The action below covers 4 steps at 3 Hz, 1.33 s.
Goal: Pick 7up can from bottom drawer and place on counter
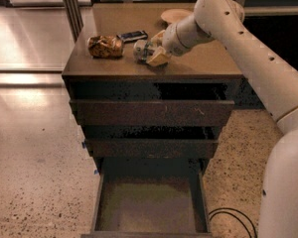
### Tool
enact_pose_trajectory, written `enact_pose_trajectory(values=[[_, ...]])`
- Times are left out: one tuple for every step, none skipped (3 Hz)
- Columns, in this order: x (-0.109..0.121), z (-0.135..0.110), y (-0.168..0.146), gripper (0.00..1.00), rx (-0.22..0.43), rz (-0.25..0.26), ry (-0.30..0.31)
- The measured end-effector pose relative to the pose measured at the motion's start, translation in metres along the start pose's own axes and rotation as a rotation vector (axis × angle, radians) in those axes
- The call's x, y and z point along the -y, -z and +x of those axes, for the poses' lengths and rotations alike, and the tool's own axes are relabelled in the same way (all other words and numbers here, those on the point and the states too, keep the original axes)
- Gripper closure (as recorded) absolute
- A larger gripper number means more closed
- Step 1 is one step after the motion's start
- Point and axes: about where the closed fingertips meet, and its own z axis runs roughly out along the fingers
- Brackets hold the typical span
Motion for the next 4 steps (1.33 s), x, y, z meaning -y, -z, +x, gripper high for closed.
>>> enact_pose_trajectory(values=[[0.0000, 0.0000, -0.0001, 0.82, 0.000, 0.000, 0.000], [-0.0001, 0.0000, -0.0001, 0.59, 0.000, 0.000, 0.000], [-0.0001, 0.0000, -0.0001, 0.36, 0.000, 0.000, 0.000], [-0.0001, 0.0000, -0.0002, 0.12, 0.000, 0.000, 0.000]])
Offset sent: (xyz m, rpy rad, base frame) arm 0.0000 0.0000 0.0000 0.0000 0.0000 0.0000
